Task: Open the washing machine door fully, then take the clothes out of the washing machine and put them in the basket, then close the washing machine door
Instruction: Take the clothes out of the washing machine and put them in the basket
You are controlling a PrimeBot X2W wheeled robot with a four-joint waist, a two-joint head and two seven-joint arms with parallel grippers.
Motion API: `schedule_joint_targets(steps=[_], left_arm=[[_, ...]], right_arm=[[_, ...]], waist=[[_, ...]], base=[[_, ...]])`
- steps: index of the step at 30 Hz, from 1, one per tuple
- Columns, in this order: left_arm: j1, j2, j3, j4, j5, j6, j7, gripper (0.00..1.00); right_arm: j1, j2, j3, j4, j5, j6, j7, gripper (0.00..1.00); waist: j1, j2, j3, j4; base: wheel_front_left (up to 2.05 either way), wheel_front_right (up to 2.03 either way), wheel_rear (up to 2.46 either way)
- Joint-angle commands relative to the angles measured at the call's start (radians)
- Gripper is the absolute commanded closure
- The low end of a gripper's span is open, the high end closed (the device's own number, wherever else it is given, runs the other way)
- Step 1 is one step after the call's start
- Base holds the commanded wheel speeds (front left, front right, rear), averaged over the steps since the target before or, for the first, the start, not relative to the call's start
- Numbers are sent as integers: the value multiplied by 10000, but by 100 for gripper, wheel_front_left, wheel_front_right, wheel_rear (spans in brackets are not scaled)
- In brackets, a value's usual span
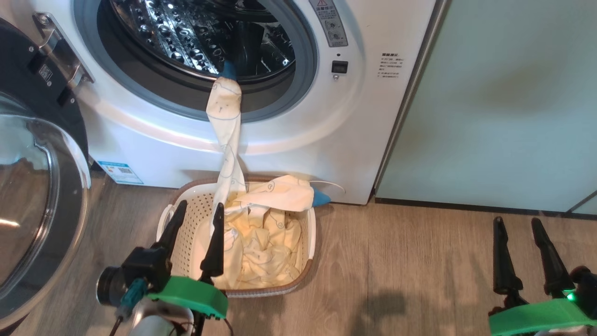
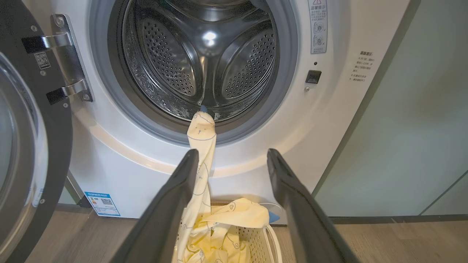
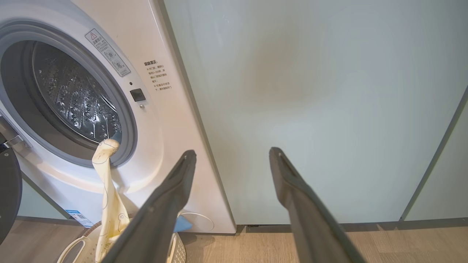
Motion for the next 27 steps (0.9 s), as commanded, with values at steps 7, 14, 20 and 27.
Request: schedule_joint_targets(steps=[7,14,20,27], left_arm=[[-913,133,246,441,-200,-85,57,0],[-2290,137,173,2000,-458,-349,-41,0],[-3925,216,243,3774,-671,-559,-127,0],[-5860,499,407,5931,-830,-704,-197,0]], right_arm=[[-279,-110,334,-320,20,-29,-53,0],[-600,-110,504,-427,5,-29,-53,0],[-1061,-110,564,-499,63,-29,-53,0],[-1631,-110,551,-569,270,-29,-53,0]], waist=[[0,0,298,26],[0,0,1136,-93],[0,0,2069,-338],[0,0,3207,-705]], base=[[0,0,0],[0,0,0],[0,0,0],[0,0,0]])
